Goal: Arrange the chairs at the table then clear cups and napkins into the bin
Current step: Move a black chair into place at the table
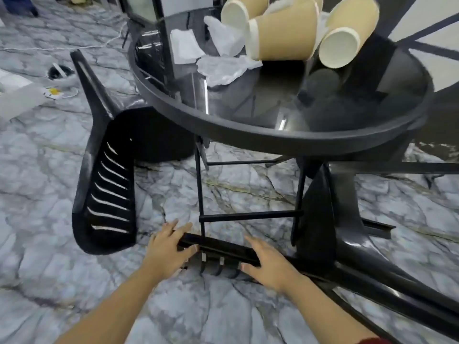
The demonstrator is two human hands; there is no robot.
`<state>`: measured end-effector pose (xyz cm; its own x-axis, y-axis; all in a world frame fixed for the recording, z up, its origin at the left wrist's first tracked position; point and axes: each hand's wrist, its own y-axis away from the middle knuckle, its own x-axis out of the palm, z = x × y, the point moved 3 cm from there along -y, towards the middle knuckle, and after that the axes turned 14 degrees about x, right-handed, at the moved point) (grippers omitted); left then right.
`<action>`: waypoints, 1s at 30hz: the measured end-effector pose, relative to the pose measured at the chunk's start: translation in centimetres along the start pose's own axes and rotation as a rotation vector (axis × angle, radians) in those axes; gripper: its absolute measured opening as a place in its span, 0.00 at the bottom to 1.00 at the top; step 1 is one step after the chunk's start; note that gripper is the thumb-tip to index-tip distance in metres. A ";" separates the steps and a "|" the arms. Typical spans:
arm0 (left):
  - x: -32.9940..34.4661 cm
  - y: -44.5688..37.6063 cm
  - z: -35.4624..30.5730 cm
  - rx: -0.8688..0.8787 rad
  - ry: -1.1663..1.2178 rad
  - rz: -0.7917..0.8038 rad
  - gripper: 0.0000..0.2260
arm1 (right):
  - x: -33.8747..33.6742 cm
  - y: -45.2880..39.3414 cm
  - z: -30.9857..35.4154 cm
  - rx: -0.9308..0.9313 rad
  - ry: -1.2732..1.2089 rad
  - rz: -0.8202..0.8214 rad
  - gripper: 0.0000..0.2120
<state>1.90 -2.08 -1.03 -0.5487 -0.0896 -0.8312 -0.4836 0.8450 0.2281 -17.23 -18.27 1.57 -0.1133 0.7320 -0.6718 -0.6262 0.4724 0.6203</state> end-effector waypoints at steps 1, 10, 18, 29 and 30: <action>0.4 -0.3 0.9 -0.015 0.021 -0.016 0.29 | 0.4 -0.9 0.1 -0.020 -0.022 -0.010 0.35; 1.7 -2.6 4.9 -0.003 0.487 -0.140 0.18 | 2.8 -5.0 -0.3 -0.042 0.095 -0.079 0.34; 1.1 -2.1 3.8 -0.090 0.648 -0.162 0.12 | 2.7 -3.5 -0.2 0.017 -0.060 -0.116 0.22; -9.5 2.3 -5.3 -0.036 0.562 -0.195 0.16 | -2.6 6.9 2.4 0.114 -0.449 -0.253 0.18; -10.9 2.7 -6.4 -0.009 0.541 -0.192 0.17 | -3.2 8.1 2.7 0.118 -0.497 -0.268 0.18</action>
<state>2.19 -2.26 11.87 -0.7204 -0.5001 -0.4806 -0.6136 0.7826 0.1054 -19.82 -15.44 9.78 0.4318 0.7083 -0.5584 -0.4897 0.7040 0.5144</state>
